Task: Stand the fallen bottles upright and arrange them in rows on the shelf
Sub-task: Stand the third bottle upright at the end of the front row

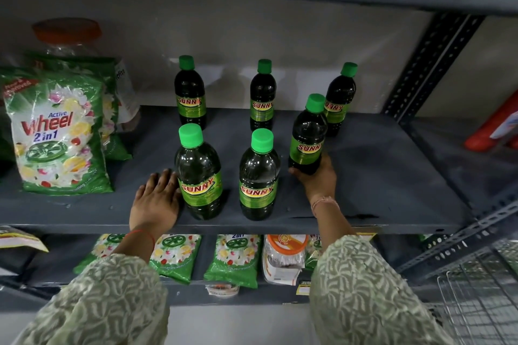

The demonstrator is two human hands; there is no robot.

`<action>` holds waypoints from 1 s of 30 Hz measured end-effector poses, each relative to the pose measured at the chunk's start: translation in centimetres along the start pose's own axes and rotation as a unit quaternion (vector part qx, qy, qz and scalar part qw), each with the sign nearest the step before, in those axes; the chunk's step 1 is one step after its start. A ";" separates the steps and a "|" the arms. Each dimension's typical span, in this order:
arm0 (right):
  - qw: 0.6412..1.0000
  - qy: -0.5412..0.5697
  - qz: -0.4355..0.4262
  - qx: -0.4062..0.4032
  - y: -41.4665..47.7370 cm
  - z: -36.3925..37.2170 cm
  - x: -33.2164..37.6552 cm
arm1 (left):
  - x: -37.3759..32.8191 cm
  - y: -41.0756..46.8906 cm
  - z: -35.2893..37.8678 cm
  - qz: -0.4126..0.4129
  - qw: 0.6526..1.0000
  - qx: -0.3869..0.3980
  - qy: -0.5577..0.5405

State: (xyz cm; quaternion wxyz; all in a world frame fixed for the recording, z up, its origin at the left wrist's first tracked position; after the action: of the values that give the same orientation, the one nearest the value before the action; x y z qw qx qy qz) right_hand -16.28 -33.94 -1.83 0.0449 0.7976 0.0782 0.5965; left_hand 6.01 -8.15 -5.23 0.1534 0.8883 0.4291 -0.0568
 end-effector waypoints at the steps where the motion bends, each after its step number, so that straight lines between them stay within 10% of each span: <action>1: 1.000 -0.005 0.003 -0.009 -0.2 -0.1 0.0 | 0.0 0.0 0.0 0.001 1.000 -0.003 0.000; 22: 0.997 -0.045 0.002 -0.067 -9.3 -6.2 -1.2 | 1.0 0.5 1.4 0.003 0.999 -0.007 -0.039; 26: 0.998 -0.043 0.012 -0.044 -9.8 -6.0 -1.7 | 1.5 -2.7 -2.5 -0.174 0.932 -0.217 -0.231; 30: 0.999 -0.040 0.007 -0.010 -9.6 -5.9 -2.1 | -5.7 -10.8 -4.7 -0.067 0.915 -0.239 -0.319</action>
State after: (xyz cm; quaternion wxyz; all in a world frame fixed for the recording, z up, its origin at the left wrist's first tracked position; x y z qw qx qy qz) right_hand -23.15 -25.01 -3.71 0.0522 0.8206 0.0650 0.5655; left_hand -6.06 -4.55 -1.88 0.4857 0.7291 0.4165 -0.2432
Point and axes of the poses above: each hand's wrist, its own y-axis towards the middle knuckle, its own z-axis out of the palm, x = y × z, the point moved 6 cm from there along y, towards the middle knuckle, and after that the axes turned 15 degrees about -x, right-handed, at the moved point
